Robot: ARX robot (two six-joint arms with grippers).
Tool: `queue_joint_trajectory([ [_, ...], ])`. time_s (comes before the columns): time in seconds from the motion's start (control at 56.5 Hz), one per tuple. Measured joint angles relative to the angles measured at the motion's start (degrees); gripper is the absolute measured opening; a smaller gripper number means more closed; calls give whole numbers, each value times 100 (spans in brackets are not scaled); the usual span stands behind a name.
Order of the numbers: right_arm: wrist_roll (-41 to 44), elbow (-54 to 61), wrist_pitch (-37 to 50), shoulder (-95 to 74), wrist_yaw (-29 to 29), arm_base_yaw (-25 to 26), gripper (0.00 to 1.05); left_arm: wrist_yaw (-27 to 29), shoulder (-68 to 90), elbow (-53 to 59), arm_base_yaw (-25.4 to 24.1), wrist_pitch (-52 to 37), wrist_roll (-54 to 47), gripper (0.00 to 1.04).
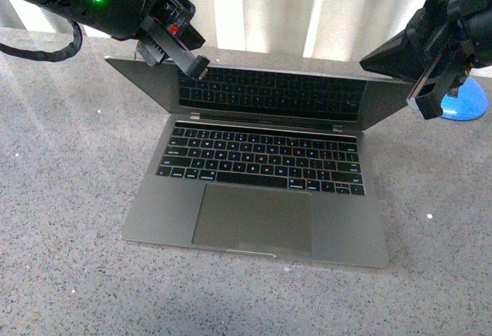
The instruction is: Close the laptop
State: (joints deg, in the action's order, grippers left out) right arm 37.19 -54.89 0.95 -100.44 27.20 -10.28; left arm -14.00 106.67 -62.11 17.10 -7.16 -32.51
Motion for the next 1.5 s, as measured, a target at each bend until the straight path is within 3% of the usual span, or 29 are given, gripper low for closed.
queue_joint_trajectory([
  [1.504, -402, 1102, 638, -26, 238, 9, 1, -468, -205, 1187, 358, -264, 579, 4],
])
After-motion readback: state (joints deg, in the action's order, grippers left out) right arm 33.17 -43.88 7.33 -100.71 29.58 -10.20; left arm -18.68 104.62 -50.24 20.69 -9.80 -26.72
